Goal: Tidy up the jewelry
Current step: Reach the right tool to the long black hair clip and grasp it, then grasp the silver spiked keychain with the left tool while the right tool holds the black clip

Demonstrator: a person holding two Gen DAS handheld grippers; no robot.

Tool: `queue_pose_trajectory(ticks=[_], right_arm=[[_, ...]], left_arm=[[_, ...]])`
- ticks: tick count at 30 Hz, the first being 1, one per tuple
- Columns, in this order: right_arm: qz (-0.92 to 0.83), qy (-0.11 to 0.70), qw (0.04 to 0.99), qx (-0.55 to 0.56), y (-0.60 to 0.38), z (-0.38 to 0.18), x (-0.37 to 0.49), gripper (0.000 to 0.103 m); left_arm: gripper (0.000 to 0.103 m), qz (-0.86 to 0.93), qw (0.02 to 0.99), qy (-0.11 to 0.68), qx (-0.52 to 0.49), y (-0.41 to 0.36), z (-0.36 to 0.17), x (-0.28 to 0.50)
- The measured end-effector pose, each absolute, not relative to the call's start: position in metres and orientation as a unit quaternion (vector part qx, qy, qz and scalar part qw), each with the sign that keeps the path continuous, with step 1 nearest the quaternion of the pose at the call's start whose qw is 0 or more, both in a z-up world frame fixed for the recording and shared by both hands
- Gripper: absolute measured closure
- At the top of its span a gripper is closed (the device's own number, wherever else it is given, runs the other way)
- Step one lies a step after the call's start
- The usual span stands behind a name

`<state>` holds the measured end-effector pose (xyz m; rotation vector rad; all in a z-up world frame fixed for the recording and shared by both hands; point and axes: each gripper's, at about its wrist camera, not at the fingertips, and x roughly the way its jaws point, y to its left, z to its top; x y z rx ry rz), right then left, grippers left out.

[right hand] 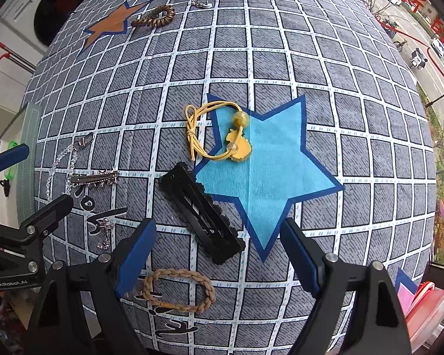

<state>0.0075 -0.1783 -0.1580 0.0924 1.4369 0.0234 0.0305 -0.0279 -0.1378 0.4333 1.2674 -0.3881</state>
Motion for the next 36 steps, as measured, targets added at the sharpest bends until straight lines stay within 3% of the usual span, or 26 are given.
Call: queue_pose_trajectory(ticks=[9,16,18,27,33,35,36], right_arm=[[0.024,0.659,0.751,-0.041,-0.134,-0.175,0.011,0.031],[0.03,0.65,0.758,-0.046,-0.116,-0.176,0.0,0.058],[0.021,0.651,0.758,-0.036,-0.124,-0.176,0.0,0.059],[0.016,0.651,0.758,-0.021,-0.137,-0.179,-0.003,0.059],[0.02,0.653,0.757,-0.025,-0.157,-0.173,-0.004,0.059],[0.024,0.654,0.756,-0.028,-0.157,-0.171,-0.004,0.057],[0.028,0.655,0.755,-0.028,-0.156,-0.172,-0.003,0.052]], left_arm=[[0.003,-0.214,0.757,0.575,0.223,-0.046,-0.144,0.033],[0.007,-0.243,0.745,0.578,0.227,-0.061,-0.149,0.032],[0.014,-0.253,0.737,0.582,0.231,-0.066,-0.153,0.032],[0.027,-0.279,0.724,0.591,0.22,-0.072,-0.161,0.042],[0.028,-0.29,0.711,0.595,0.237,-0.082,-0.161,0.042],[0.038,-0.292,0.71,0.588,0.255,-0.087,-0.159,0.031],[0.048,-0.299,0.706,0.59,0.253,-0.089,-0.158,0.03]])
